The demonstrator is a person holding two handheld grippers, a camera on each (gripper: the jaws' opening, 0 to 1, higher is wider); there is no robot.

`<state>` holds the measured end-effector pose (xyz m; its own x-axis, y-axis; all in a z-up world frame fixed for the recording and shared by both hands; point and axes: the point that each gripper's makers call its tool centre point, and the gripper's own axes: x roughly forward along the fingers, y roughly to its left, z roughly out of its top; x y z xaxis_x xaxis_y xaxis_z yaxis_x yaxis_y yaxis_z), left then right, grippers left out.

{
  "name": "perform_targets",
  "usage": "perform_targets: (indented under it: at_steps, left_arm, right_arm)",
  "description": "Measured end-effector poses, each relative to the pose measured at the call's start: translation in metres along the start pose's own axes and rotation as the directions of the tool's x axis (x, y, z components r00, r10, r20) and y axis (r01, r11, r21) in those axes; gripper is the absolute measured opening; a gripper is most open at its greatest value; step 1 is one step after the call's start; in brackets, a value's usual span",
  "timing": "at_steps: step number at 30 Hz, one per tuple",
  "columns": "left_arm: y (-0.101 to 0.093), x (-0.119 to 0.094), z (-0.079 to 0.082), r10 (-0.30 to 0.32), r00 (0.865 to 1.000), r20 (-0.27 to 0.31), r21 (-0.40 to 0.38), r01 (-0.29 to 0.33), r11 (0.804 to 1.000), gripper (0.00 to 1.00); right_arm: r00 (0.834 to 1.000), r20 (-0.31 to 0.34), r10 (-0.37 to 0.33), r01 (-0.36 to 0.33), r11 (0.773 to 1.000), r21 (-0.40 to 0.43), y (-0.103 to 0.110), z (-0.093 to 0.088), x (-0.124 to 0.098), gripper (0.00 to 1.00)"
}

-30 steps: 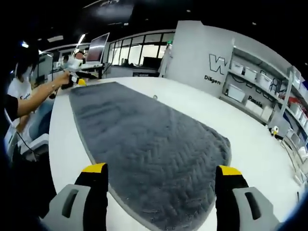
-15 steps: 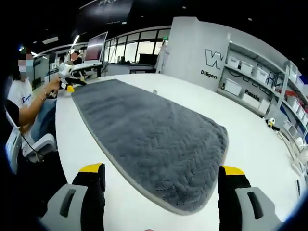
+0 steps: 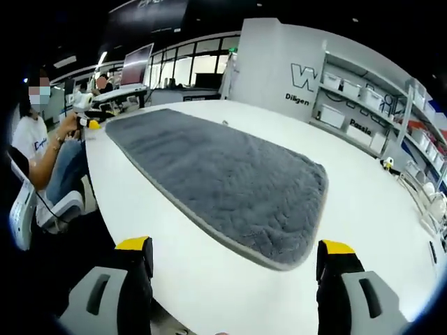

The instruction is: Open the folded towel by lifting each exposed corner and separating the folded layers until the towel lies flat within the target outline without major curled edges

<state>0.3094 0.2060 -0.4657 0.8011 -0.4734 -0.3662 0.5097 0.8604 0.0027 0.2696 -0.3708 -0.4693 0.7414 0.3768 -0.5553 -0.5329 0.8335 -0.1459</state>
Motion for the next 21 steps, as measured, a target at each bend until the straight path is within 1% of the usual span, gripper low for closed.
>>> perform_targets:
  at_steps: [1,3,8,10,12,15,19,21]
  left_arm:
    - [-0.001,-0.003,-0.003,0.014,1.0,-0.003,0.003,-0.014,1.0,0.98]
    - [-0.004,-0.006,-0.005,0.021,1.0,-0.001,0.01,-0.021,1.0,0.99]
    - [-0.011,-0.017,-0.001,0.029,0.999,0.029,0.006,-0.03,1.0,0.98]
    - [-0.011,-0.019,0.001,0.049,0.998,0.039,0.017,-0.05,0.999,0.98]
    - [-0.012,-0.02,-0.002,0.059,0.998,0.028,0.029,-0.06,0.998,0.98]
    - [-0.012,-0.021,-0.005,0.064,0.998,0.023,0.023,-0.065,0.998,0.98]
    - [-0.014,-0.022,-0.008,0.058,0.998,0.02,0.015,-0.058,0.998,0.98]
    - [-0.014,-0.022,-0.009,0.05,0.999,0.017,0.011,-0.05,0.999,0.98]
  right_arm:
    - [1.0,0.0,-0.008,0.008,1.0,0.01,-0.001,-0.003,-0.005,0.98]
    - [1.0,0.002,-0.017,0.017,1.0,0.019,-0.001,-0.007,-0.009,0.98]
    - [0.999,-0.013,-0.034,0.034,0.999,0.028,-0.003,-0.015,-0.016,0.98]
    - [0.999,-0.012,-0.044,0.044,0.998,0.035,-0.005,-0.016,-0.019,0.98]
    - [0.999,-0.012,-0.052,0.053,0.998,0.039,-0.008,-0.017,-0.019,0.98]
    - [0.997,-0.022,-0.071,0.072,0.997,0.038,-0.012,-0.019,-0.019,0.96]
    - [0.997,-0.035,-0.076,0.077,0.996,0.033,-0.012,-0.022,-0.018,0.98]
    - [0.995,-0.027,-0.1,0.101,0.994,0.043,-0.016,-0.02,-0.018,0.98]
